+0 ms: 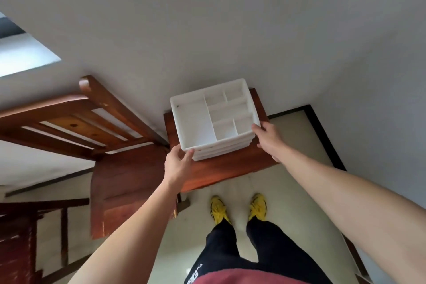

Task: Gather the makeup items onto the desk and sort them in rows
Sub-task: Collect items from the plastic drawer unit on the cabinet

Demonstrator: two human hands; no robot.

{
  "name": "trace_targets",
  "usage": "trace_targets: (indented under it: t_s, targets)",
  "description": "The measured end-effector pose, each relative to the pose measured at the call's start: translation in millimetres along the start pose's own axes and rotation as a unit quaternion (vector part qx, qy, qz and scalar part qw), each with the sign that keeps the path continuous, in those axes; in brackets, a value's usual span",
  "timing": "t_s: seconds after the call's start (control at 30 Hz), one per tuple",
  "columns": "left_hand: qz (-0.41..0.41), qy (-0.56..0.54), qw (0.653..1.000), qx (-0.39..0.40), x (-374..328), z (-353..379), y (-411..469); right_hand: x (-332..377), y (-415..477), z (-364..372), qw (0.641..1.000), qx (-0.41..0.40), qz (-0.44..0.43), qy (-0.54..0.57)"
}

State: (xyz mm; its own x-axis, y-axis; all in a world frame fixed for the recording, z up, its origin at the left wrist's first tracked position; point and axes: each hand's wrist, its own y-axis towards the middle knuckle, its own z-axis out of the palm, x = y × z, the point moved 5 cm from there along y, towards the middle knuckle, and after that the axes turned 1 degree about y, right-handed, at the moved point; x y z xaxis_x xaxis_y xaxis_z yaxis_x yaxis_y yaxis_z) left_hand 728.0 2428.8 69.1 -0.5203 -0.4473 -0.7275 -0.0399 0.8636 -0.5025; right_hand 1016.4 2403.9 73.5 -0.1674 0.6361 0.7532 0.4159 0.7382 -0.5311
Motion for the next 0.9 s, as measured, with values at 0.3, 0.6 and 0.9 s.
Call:
trace_targets:
  t_s: [0.3,0.6,0.9]
  targets:
    - [-0.032,-0.058,0.996,-0.060,-17.3,12.7,11.3,14.1,31.4,-0.7,1.000,0.012,-0.012,0.007]
    - [-0.074,-0.111,0.986,-0.102,-33.3,12.8,49.5,32.1,57.7,10.0,0.999,-0.003,0.015,0.042]
    - [-0.173,-0.239,0.948,-0.118,-28.8,22.2,39.5,26.3,49.9,6.5,0.991,-0.044,0.087,0.089]
